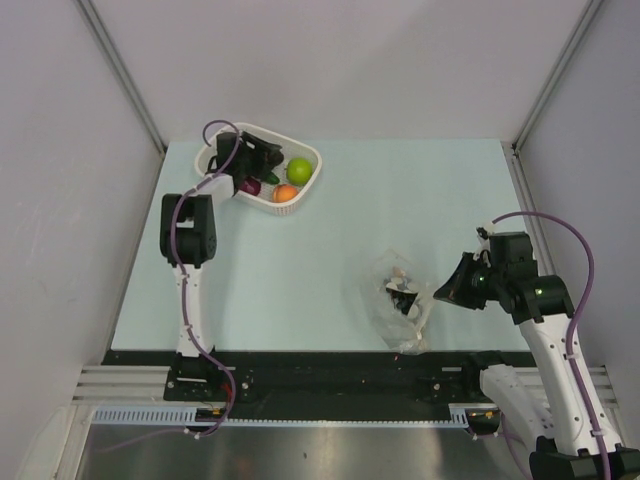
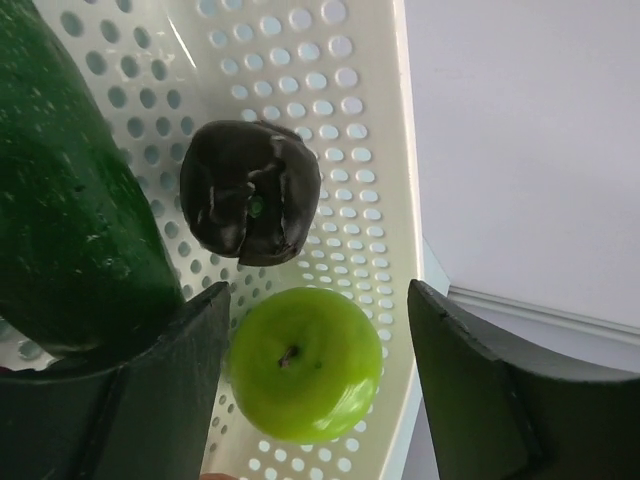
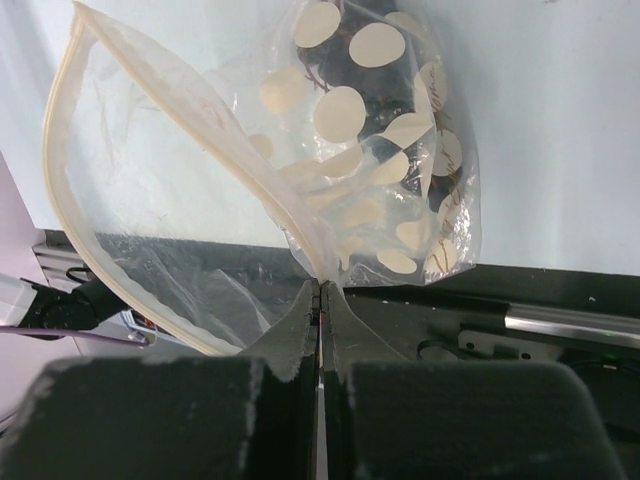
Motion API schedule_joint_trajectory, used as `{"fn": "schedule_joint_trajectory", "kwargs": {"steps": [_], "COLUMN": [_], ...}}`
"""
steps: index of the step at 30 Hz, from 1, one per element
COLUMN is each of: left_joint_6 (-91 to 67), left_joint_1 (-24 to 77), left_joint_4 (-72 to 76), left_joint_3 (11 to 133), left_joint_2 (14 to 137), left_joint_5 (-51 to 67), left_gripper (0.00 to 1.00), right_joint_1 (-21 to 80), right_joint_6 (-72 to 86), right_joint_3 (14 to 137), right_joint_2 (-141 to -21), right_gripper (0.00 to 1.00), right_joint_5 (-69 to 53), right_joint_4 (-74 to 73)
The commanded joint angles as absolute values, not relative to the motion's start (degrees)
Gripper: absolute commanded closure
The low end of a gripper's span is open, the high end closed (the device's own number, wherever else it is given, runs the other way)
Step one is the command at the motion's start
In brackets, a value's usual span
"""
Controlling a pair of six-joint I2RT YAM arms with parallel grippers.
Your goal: Open the zip-top bag and remove the fake food
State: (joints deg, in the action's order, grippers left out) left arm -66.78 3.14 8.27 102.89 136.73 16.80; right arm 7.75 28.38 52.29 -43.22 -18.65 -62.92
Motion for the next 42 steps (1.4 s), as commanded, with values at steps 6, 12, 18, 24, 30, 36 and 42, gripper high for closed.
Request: {"fn": "schedule_joint_trajectory", "kwargs": {"steps": [6,12,18,24,30,36,42], "left_joint_6": [-57.59,-46.61,-35.61,-33.13,-32.52,-35.77,-39.99], "left_joint_1": [3.25,7.19,16.24,31.0,43.94,49.21,54.13], "left_joint_4": [6.51,-1.47,-8.86,-9.5,-15.26,-17.32,-16.79], "left_joint_3": [100.11,95.37,87.12,76.41,71.72,73.38,80.14], "left_joint_2": [124.91,112.19,98.38,87.03,79.55,79.62,87.87], "left_joint_5": [19.25,21.27,21.35,21.1,20.66,23.81,25.66], "left_gripper": [0.29,0.3,0.32,0.46,0.59,0.69,0.73], "right_joint_1": [7.56,7.56,7.56,7.65,7.91,9.66,9.93], "right_joint_6": [27.07,25.23,23.38,23.64,24.16,26.37,26.72], "right_joint_3": [53.79,54.49,56.78,58.18,56.95,57.83,57.74], "right_joint_2": [-45.53,-47.89,-48.69,-48.34,-47.81,-44.74,-41.67], "right_gripper": [1.0,1.0,1.0,1.0,1.0,1.0,1.0], "right_joint_5": [-18.54,-21.53,-22.41,-23.99,-24.26,-24.18,-22.41], "right_joint_4": [-60.47,-59.24,-61.08,-61.96,-56.6,-56.69,-59.15]}}
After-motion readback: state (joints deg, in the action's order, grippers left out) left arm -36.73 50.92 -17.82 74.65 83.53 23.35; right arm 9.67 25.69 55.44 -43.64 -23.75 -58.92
